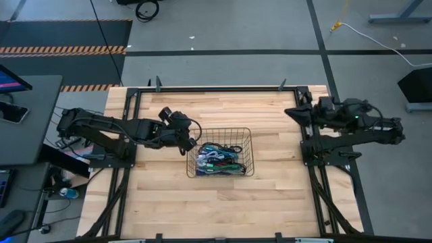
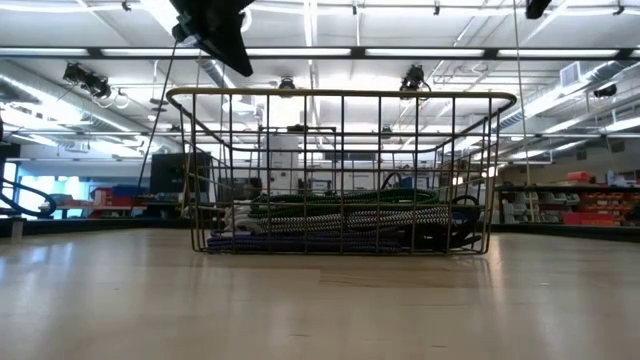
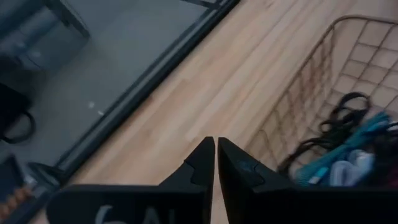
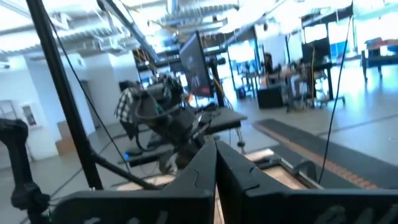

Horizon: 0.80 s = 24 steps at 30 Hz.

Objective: Pick and place USB-C Cables
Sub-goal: Return to Home Position

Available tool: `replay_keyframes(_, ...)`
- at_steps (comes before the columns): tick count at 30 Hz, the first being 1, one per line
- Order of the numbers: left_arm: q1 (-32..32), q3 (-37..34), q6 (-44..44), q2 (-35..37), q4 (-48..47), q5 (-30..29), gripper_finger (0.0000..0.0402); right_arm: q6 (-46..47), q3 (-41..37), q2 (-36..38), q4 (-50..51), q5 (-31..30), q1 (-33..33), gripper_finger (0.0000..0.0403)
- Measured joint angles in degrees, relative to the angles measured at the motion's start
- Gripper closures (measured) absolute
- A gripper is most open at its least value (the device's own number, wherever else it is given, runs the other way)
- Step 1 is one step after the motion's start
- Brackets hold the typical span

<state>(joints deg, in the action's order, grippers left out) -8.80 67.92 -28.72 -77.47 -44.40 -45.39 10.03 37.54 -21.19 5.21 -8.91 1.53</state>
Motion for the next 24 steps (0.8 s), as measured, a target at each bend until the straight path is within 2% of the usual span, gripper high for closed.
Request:
replay_keyframes(3,0.3,0.0,4.0,0.0,0.1,-1.4,0.0373,0.3,0.0,2.5,-0.1,0.0,0.0,0.0392)
replay_keyframes(7,0.7,0.0,5.0,0.7,0.1,-3.2,0.0375,0.3,0.0,5.9,-0.1,0.0,0.0,0.0392)
replay_keyframes(12,0.8,0.0,11.7,3.1,5.5,-2.8,0.0378,-0.4,0.0,10.9,0.2,0.0,0.0,0.0392)
replay_keyframes(14,0.6,0.0,17.0,4.9,8.0,0.4,0.0376,-2.8,0.0,12.7,0.8,0.5,0.0,0.0392)
replay_keyframes(18,2.1,0.0,25.9,8.2,14.9,11.8,0.0373,-5.9,0.1,15.9,3.5,4.3,0.0,0.0392)
replay_keyframes(21,3.4,0.0,28.3,10.2,17.6,17.8,0.0374,-7.3,0.1,17.5,6.0,8.9,0.0,0.0392)
replay_keyframes(24,4.0,0.1,29.6,11.1,19.0,20.7,0.0377,-8.6,0.0,18.4,8.8,10.1,0.0,0.0392)
